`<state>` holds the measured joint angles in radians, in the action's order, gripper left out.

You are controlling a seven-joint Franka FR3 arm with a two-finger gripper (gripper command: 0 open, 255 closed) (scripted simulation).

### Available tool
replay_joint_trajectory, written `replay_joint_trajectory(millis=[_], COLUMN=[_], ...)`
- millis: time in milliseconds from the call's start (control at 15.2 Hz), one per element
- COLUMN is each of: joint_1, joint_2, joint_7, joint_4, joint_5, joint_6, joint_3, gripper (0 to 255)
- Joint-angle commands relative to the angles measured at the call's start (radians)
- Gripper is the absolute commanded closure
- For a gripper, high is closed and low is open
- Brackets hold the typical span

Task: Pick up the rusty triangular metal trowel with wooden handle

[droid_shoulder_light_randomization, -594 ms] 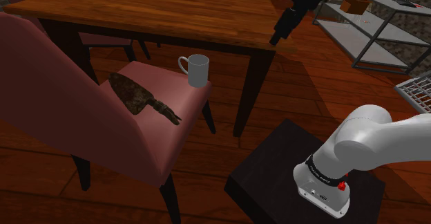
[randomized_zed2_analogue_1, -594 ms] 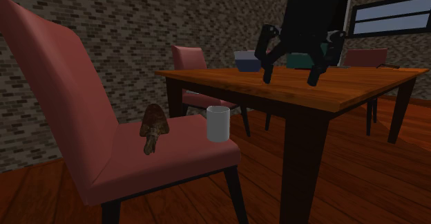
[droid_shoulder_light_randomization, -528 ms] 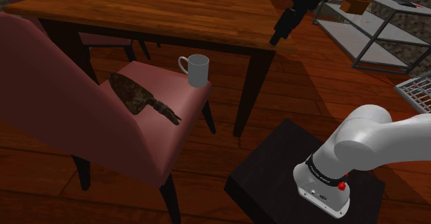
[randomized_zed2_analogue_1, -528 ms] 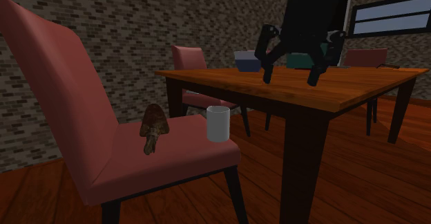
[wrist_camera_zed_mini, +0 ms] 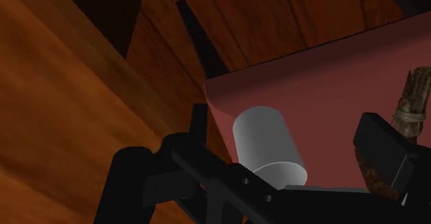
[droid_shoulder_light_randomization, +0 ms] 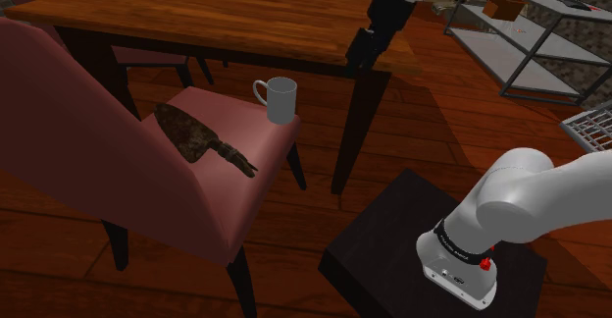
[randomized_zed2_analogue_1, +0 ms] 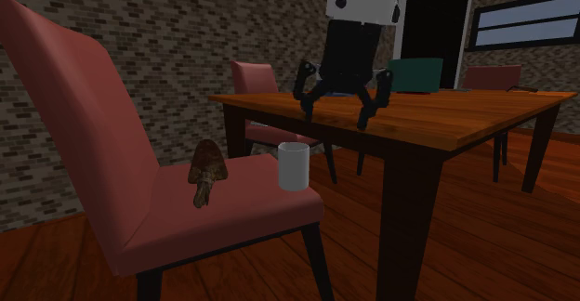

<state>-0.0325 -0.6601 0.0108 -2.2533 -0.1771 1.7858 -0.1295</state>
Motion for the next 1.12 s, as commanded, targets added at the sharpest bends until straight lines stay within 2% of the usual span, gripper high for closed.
replay_joint_trajectory(millis=[0, 594, 1056], joint_1=[-0.011, -0.046, -0.072], joint_2=[0.049, 0.3, 0.532], joint_7=[-0.032, -0.17, -0.293], joint_4=[0.012, 0.125, 0.274], joint_5=[-0.018, -0.054, -0.017], joint_6=[0.035, 0.168, 0.245], joint_3=[-0.034, -0.174, -0.272], gripper=[0, 0, 0])
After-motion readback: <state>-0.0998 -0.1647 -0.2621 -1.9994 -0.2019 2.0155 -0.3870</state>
